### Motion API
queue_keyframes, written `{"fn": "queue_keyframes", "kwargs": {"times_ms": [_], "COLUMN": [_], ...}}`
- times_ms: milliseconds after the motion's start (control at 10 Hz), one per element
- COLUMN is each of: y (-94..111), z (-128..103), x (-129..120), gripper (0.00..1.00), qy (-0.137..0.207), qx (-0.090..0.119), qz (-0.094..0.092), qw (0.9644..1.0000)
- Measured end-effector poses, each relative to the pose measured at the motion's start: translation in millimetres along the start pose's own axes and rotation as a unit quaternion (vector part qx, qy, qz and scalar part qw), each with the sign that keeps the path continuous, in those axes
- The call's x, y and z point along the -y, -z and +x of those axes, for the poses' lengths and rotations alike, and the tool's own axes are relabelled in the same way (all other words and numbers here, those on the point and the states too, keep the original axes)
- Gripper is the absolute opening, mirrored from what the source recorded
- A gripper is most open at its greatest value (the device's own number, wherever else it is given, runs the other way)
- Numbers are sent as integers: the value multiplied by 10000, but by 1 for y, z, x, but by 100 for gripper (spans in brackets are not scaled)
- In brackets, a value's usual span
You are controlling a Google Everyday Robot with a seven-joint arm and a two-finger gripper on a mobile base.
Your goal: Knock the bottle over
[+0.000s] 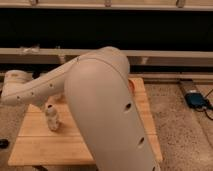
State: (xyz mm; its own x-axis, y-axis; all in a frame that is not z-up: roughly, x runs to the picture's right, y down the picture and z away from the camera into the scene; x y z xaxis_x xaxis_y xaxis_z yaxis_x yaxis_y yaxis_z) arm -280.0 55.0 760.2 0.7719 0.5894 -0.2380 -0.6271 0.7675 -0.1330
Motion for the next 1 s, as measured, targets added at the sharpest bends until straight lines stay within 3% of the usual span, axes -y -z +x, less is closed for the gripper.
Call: {"fn": "queue_keyframes", "kwargs": {"times_ms": [500,800,1000], "y": [-9,-8,-7], "z": [5,10,8], "x": [51,68,64], "gripper": [80,80,80], "qy": [-397,-576,-552], "qx": [-165,-180,-162], "qz": [-51,-199,-219], "qw": [9991,9980,9981]}}
